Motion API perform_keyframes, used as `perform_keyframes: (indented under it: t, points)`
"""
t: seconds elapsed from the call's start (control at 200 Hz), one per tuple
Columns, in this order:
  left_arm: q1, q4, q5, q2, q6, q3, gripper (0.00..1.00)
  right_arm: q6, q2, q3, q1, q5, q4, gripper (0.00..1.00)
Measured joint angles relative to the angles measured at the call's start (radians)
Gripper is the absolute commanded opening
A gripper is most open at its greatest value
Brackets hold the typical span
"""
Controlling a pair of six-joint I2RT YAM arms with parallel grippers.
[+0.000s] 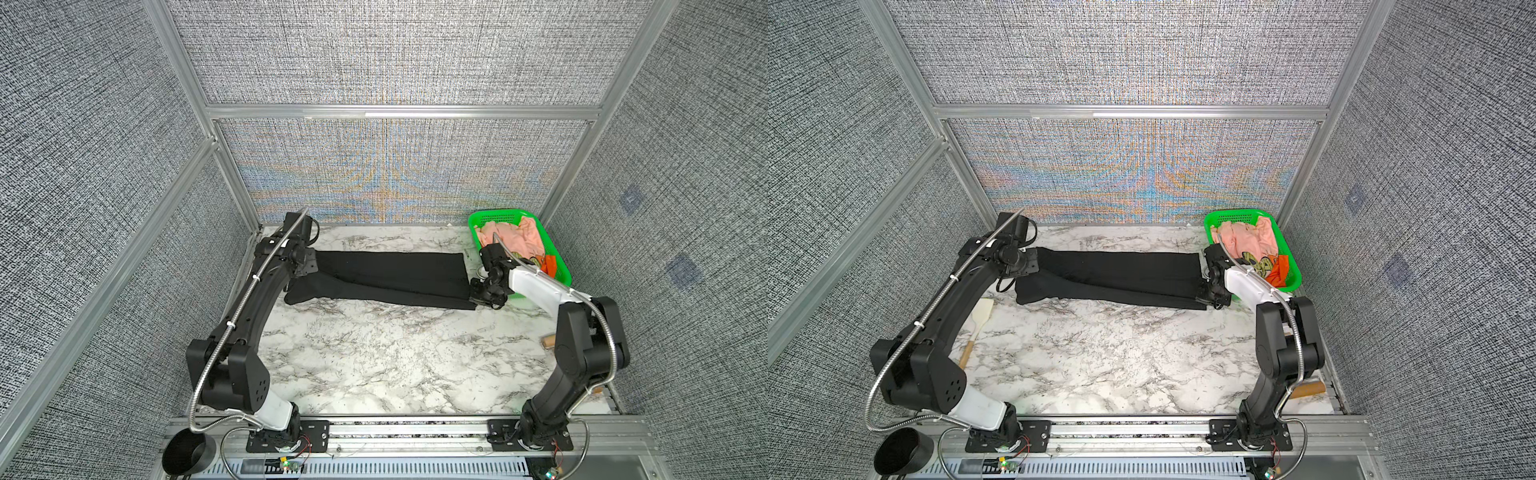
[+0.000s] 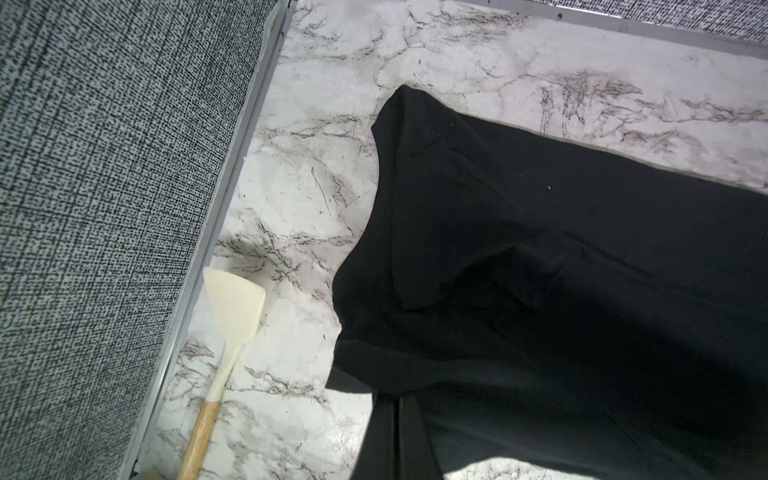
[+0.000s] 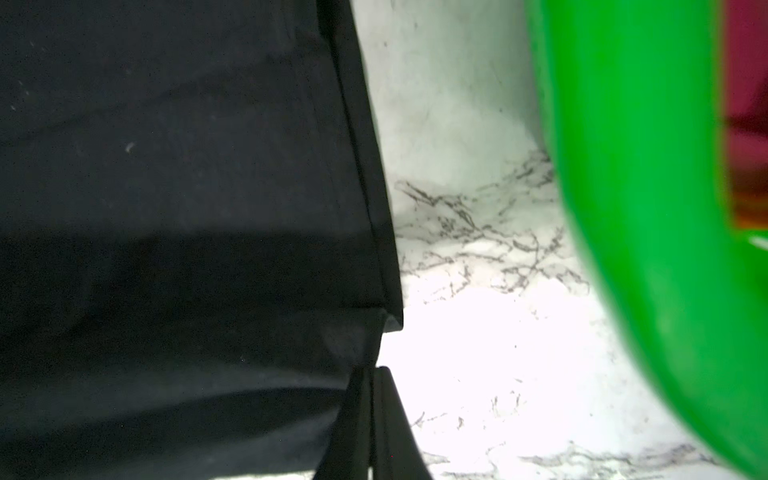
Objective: Fold and stack t-shirts
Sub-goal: Fold the T-shirt at the top-center of the table.
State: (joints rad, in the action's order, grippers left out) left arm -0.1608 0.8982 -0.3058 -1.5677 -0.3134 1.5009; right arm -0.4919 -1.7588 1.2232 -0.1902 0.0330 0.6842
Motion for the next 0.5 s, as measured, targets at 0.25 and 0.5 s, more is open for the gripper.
perform_keyframes:
  t: [0.25, 0.5]
  points:
    - [0.012, -0.01, 0.024, -0.073, 0.046, 0.038, 0.0, 0.018, -0.091, 0.119, 0.003, -0.003, 0.044, 0.0]
    - [0.016, -0.013, 0.03, -0.135, 0.063, 0.066, 0.0, 0.033, -0.172, 0.232, 0.02, 0.001, 0.095, 0.03]
